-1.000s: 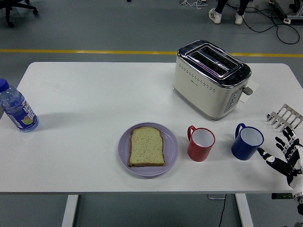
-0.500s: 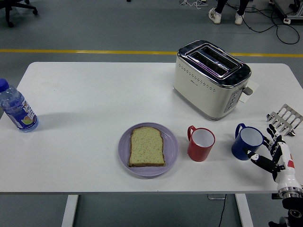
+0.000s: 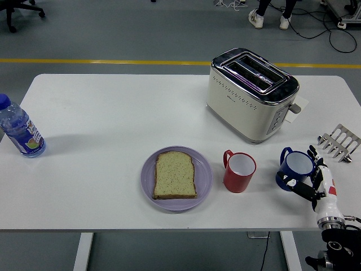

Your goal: Pick up the cup,pour liquid into bread,place the cup on the desk

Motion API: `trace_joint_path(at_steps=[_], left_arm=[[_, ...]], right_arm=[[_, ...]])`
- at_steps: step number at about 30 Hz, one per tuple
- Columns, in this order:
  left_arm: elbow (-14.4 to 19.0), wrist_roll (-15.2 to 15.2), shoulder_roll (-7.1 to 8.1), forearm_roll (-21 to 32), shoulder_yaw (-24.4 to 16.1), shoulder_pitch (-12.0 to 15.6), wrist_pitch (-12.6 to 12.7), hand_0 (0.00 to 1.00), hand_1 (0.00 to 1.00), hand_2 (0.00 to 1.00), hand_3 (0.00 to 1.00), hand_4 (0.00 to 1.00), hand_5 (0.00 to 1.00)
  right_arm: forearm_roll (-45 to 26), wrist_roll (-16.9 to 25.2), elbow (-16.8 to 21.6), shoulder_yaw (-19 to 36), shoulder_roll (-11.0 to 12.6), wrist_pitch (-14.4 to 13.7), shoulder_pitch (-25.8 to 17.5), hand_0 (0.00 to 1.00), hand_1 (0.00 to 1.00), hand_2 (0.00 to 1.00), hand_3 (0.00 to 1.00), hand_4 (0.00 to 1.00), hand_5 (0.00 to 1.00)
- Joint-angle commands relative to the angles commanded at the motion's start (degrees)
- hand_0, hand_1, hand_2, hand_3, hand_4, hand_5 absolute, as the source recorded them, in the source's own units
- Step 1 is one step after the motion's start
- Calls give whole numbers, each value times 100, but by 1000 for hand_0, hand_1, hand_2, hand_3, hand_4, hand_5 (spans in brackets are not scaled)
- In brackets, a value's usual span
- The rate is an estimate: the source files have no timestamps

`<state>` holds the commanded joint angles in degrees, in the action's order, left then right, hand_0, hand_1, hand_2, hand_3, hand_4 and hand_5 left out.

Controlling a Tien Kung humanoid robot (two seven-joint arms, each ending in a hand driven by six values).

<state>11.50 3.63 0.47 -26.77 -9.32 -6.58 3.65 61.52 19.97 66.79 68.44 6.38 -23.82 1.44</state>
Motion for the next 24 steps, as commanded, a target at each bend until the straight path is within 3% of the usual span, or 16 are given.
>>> trace_joint_path(at_steps=[14,24], left_arm=[[7,-1,-18,-11,16,15,-6,635,646,657,553,324,835],[7,-1,-26,-8,19,23,-7,635,646,657,553,324,833]], right_arm=[[-418,277,-276,-285,-87,-491,166,929,860,982,998,993,82],[-629,401,-496,-417,-153,-575,334,929,850,977,998,996,95]])
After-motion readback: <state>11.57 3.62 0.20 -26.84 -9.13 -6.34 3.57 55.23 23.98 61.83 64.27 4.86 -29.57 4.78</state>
